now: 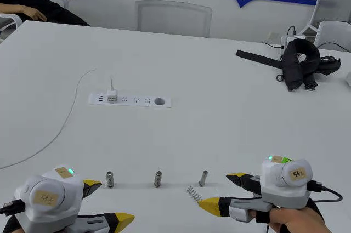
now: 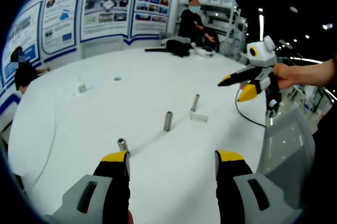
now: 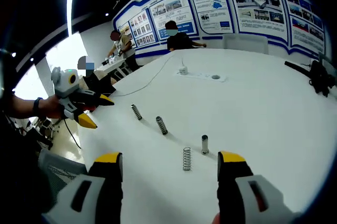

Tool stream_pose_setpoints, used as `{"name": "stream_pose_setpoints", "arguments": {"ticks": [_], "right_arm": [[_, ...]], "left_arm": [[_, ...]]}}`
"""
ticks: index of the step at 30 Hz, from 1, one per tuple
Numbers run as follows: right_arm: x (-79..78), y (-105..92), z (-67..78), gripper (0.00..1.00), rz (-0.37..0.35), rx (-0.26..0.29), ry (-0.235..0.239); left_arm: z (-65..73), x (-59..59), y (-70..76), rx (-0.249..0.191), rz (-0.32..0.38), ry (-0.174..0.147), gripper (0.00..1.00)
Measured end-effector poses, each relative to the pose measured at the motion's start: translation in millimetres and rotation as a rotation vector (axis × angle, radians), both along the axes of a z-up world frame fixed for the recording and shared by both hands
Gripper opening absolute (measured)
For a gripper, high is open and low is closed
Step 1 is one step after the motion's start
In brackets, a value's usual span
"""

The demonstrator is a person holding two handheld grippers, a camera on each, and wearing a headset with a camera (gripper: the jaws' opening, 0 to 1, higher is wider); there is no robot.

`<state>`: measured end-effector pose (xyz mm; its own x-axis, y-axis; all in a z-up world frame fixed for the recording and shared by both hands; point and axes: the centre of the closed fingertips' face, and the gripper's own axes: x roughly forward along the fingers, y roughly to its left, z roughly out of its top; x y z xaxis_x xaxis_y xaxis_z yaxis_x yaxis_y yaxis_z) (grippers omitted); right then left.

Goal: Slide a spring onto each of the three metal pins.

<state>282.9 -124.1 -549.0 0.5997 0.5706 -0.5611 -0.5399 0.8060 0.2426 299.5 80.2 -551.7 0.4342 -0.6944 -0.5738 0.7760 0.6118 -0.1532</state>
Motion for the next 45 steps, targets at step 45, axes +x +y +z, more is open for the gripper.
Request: {"name": "stream_pose_setpoints", "arguments": {"ticks": [45], "right_arm": [[-47.9,-34.0,-23.6,0.84,-0.071,0.012,0.041]], "left_arm": [[-12.8,-11.2,-62.5,0.075,-0.213,0.002,0.71]]}}
